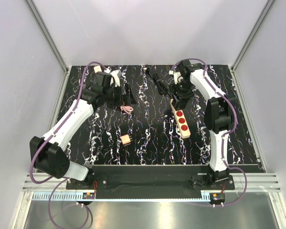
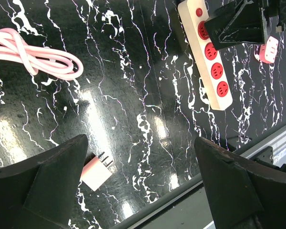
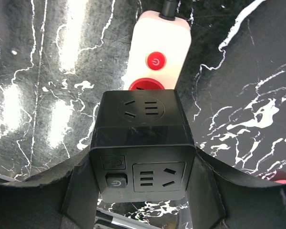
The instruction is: Insert the plug
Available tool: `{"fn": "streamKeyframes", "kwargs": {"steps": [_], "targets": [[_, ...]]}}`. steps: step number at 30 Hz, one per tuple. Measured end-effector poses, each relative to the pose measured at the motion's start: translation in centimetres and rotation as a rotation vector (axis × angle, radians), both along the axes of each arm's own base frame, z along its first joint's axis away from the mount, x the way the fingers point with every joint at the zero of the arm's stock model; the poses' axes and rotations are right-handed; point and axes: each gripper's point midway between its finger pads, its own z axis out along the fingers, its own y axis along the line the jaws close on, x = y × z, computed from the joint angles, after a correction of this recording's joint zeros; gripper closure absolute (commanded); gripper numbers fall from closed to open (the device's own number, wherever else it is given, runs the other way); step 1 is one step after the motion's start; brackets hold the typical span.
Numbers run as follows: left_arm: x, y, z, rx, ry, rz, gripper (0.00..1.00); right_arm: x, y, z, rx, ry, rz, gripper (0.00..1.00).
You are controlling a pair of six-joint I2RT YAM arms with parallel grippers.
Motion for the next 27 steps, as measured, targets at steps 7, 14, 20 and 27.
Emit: {"fn": "streamKeyframes", "kwargs": {"steps": [7,14,20,27], "targets": [[0.1,0.0,-0.2,-0.005,0.009,-0.003,0.01,0.0,0.0,-0.7,-0.001,0.014,0.000,1.00],[0.2,0.2,-0.2,-0.005,0.008,0.004,0.01,0.3,0.1,-0.6,-0.003,0.007,-0.002,1.00],[0.2,0.2,-0.2,-0.005,0.008,0.004,0.01,0.7,0.1,-0.5,-0.004,-0.001,-0.023,1.00],[0.2,0.2,-0.2,-0.005,0.008,0.004,0.01,1.1,0.0,-0.6,-0.013,-0.004,-0.054,1.00]]}}
